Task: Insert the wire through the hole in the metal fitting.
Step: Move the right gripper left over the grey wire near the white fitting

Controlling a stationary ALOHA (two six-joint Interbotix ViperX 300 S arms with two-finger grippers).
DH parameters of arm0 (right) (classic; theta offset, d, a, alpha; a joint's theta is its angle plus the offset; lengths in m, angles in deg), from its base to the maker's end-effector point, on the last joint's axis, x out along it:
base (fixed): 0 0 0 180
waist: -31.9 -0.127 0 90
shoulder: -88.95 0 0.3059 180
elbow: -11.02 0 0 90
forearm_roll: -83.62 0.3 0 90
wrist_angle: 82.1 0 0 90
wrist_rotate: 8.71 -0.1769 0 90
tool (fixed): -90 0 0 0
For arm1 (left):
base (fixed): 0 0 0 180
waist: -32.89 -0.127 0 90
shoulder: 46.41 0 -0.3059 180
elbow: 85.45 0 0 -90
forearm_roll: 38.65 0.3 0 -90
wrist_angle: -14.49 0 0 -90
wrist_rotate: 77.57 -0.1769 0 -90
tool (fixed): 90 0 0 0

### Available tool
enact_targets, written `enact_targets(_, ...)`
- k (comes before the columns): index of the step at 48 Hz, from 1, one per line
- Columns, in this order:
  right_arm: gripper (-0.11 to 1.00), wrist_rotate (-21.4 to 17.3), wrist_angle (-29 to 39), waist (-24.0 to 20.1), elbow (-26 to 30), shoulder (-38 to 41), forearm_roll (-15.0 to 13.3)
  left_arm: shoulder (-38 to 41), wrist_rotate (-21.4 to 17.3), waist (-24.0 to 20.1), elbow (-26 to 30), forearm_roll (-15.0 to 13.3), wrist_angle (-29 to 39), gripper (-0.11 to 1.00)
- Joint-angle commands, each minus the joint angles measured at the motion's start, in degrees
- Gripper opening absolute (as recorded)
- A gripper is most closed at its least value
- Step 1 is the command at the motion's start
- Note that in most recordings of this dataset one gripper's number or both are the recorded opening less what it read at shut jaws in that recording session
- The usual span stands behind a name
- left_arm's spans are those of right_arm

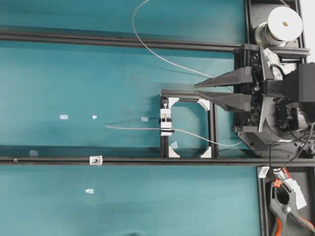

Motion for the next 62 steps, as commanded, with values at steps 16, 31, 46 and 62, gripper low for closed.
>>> enact_targets(16, -0.02, -5.7, 5.4, 0.0, 4.7, 7.5, 0.0, 0.7, 2.4, -1.1, -1.1, -2.4, 0.5, -0.09)
enact_targets(31, 0.59, -10.0, 3.7, 0.2, 7.6, 14.3, 1.8, 1.0, 2.1, -1.1, -2.4, -2.4, 1.1, 0.39)
enact_targets(46, 0.78, -14.6, 1.3, 0.3, 7.8, 20.6, 2.0, 5.4, 2.6, -0.4, -5.5, -2.3, -1.6, 0.47)
enact_targets(62, 0.78, -15.4, -0.9, 0.0, 10.2, 31.6, 2.1, 19.2, 2.5, 0.2, -6.9, -2.4, -13.2, 0.73)
